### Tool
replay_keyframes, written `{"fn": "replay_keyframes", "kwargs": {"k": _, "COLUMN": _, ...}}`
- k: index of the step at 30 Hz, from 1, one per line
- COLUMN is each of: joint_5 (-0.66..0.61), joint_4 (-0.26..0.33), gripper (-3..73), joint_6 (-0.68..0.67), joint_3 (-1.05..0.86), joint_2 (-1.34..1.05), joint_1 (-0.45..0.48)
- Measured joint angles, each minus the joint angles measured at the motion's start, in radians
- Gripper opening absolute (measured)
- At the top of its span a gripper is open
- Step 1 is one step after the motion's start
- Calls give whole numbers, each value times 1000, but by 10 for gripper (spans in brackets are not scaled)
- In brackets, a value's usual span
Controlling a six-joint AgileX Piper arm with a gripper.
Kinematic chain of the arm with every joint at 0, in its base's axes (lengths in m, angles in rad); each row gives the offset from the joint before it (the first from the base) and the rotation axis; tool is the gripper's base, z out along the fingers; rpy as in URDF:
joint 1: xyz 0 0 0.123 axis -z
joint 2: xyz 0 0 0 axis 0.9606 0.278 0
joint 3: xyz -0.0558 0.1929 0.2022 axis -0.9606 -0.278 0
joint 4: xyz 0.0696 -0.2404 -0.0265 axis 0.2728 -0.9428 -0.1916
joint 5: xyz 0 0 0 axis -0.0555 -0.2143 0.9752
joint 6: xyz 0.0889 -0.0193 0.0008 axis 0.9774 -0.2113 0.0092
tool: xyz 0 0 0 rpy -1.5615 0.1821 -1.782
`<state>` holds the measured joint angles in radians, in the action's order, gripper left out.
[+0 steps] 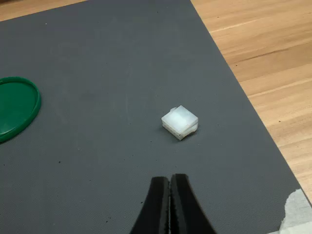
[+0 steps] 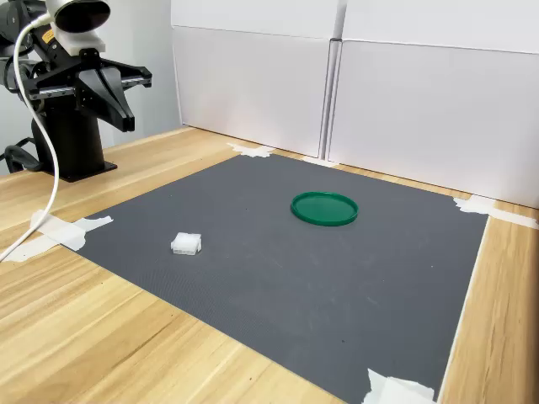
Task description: Grasp a white terminal and put it in the green lid.
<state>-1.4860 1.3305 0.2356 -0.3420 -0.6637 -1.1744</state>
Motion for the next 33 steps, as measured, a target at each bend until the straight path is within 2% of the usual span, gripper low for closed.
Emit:
{"fn": "replay_keyframes", "kwargs": {"k": 21, "joint_5": -10, "joint_4": 1, "gripper": -21, "joint_6": -7, "joint_3": 12, "joint_2": 21, "joint_1": 0}}
{"fn": "replay_keyframes", "kwargs": {"k": 33, "joint_5": -54, "joint_4": 1, "gripper": -21, "joint_6": -113, "joint_3": 242, "joint_2": 336, "joint_1": 0}}
